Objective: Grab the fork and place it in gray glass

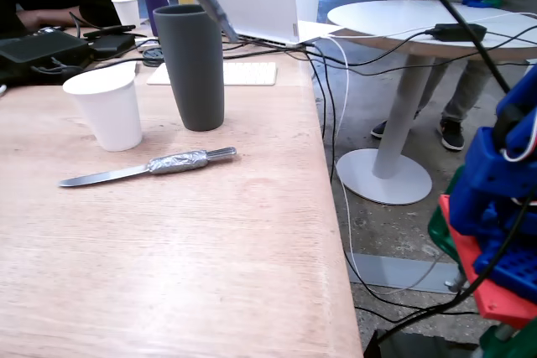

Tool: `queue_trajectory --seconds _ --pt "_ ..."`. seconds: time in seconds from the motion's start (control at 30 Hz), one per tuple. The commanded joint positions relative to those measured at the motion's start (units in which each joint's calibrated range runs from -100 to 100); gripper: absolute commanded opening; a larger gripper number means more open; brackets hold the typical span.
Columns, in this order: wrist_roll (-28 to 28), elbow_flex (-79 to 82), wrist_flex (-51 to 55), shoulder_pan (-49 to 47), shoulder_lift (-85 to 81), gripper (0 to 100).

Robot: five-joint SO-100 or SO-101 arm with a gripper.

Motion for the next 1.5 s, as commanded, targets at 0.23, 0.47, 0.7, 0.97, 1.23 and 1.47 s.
queue_trajectory --seconds 0.23,0.47,0.7,0.97,1.23,1.47 --pt "0.73 -11.54 -15.29 6.56 -0.47 0" --pt "0.73 -16.55 -29.65 9.43 12.48 0" --pt "0.63 -43.16 -29.82 9.77 32.12 0" --pt "0.68 -46.46 -32.36 16.54 42.76 0" --pt "0.1 -46.46 -38.52 17.05 49.44 0" --pt "-0.05 -46.09 -38.68 14.85 50.9 0"
